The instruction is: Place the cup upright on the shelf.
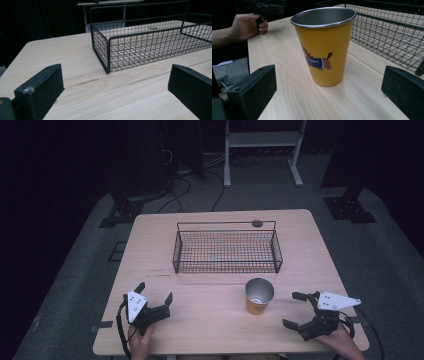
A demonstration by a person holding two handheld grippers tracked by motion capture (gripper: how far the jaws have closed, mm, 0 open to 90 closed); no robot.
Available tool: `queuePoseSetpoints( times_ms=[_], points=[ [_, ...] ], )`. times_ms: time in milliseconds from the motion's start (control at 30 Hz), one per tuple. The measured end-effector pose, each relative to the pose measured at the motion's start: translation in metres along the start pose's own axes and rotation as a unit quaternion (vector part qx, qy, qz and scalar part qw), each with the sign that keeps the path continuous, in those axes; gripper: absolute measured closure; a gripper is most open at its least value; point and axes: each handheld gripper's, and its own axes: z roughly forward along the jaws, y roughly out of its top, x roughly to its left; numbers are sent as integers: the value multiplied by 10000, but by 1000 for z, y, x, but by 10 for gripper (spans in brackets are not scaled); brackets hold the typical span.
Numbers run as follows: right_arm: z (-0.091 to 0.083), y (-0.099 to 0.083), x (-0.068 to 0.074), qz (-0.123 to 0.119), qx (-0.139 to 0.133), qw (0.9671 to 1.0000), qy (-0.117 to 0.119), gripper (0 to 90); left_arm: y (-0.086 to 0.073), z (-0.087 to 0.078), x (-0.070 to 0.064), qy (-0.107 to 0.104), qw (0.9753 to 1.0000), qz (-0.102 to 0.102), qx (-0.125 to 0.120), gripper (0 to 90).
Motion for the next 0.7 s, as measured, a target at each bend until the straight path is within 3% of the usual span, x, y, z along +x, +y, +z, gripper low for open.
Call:
queuePoseSetpoints(
  times_ms=[233,700],
  points=[
    [10,6,2,-12,-62,10000,-62,0,0,0,0,6,10000,15,9,0],
    [33,19,1,-101,201,9997,-36,0,0,0,0,11,10000,-6,-7,0]
  ],
)
